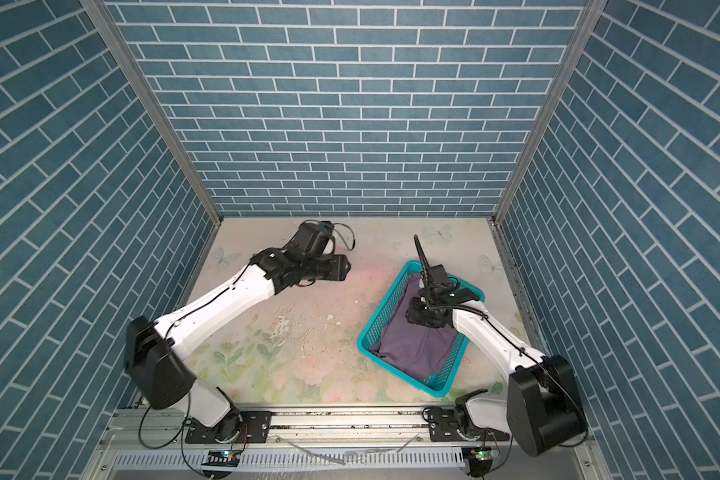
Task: Fold and stack the trousers
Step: 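Reach the right gripper into the teal basket while the left arm moves toward it, then grasp the purple trousers inside the basket with the right gripper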
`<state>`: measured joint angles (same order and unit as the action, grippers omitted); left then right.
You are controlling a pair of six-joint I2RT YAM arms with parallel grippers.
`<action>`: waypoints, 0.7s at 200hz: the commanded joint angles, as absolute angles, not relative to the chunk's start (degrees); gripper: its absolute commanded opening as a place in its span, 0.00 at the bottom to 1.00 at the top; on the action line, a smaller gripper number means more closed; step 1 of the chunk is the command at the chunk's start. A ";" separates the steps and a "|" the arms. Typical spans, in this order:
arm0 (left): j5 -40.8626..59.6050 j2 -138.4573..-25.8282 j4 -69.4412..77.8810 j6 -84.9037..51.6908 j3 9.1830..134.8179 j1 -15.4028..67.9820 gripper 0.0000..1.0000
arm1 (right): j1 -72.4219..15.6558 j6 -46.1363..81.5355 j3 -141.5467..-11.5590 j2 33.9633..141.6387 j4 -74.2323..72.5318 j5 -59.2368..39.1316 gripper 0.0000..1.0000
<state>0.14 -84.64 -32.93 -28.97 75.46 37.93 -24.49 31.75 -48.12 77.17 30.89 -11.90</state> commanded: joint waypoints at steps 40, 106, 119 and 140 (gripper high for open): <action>-3.23 -64.97 -36.74 -34.00 57.44 33.97 0.72 | -22.11 35.41 -61.50 96.27 19.51 -12.02 0.51; 1.19 -67.86 -31.82 -34.62 55.20 34.43 0.77 | -7.64 38.49 -78.48 109.41 16.89 -12.47 0.51; 2.18 -70.00 -30.39 -34.48 55.52 34.59 0.78 | -7.39 35.61 -79.40 108.08 18.94 -10.62 0.53; 4.41 -74.42 -27.82 -34.32 57.08 35.04 0.78 | -7.82 31.14 -78.73 104.09 22.53 -7.88 0.64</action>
<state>1.32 -70.54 -31.59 -34.30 56.10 34.46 -6.57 36.03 -77.36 108.62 17.96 -12.08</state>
